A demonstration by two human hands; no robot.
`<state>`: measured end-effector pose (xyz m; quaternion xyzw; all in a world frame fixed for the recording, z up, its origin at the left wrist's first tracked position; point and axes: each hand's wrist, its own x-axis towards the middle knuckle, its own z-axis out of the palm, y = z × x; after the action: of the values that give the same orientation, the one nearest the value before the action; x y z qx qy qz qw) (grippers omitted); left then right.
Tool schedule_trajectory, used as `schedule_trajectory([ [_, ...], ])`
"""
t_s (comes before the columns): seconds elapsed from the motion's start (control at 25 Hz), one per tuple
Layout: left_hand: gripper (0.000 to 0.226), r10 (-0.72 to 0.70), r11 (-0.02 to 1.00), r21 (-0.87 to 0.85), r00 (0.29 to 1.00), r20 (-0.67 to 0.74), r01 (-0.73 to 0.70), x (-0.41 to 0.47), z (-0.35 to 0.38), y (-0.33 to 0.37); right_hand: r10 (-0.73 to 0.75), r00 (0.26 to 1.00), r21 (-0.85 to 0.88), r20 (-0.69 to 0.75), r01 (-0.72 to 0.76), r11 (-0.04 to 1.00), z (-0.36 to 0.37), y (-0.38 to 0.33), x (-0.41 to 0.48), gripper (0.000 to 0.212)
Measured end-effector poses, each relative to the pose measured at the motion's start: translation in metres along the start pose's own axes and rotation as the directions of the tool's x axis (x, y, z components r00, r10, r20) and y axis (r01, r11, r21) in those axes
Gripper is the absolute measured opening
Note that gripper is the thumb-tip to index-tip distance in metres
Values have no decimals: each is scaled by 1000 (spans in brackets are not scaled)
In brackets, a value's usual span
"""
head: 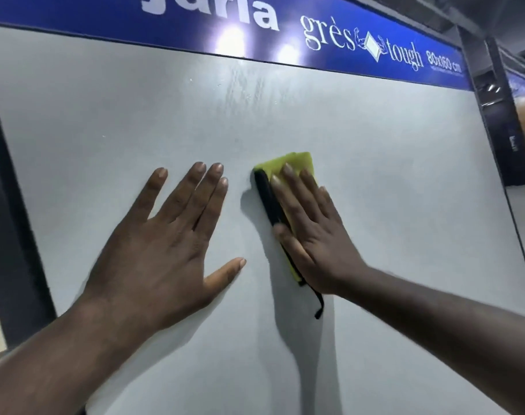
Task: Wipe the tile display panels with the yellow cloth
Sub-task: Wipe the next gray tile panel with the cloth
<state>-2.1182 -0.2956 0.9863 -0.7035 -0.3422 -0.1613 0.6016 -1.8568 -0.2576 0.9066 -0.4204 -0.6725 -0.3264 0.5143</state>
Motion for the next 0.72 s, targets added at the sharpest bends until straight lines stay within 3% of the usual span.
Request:
schedule_trajectory([
  [0.08, 103, -9, 1000, -1, 999, -31, 9, 4, 3, 4, 26, 1000, -19, 11, -26, 999, -7, 39, 6, 64],
  [0.2, 104, -44, 999, 27, 999, -32, 45, 20, 0, 14, 303, 952, 131, -38, -295, 946, -15, 61, 49, 65],
  [0.24, 103, -54, 998, 34, 998, -29, 55, 25, 0, 20, 282, 959, 122, -36, -276, 953, -14, 60, 47, 64],
  [0.36, 101, -61, 997, 48, 997, -42, 63, 35, 4, 38, -59, 998, 2, 36, 59, 998, -5, 78, -8, 64],
  [0.4, 101, -63, 997, 44, 997, -43, 65, 36, 6, 43, -88, 995, -5, 55, 89, 996, -8, 96, -14, 64],
  [0.44, 100, -64, 997, 39, 997, -42, 66, 37, 7, 48, -49, 997, 4, 59, 49, 999, -13, 111, -4, 65],
  [0.56, 101, -35, 998, 51, 998, -47, 38, 49, 8, 51, 257, 966, 178, 31, -259, 949, -31, 126, 73, 66],
  [0.6, 101, -26, 998, 55, 999, -47, 29, 52, 8, 49, 271, 962, 200, 33, -272, 941, -33, 118, 83, 67],
  [0.72, 99, -31, 998, 52, 998, -62, 34, 54, 11, 47, -11, 998, 71, 61, 6, 997, -19, 98, 30, 66],
])
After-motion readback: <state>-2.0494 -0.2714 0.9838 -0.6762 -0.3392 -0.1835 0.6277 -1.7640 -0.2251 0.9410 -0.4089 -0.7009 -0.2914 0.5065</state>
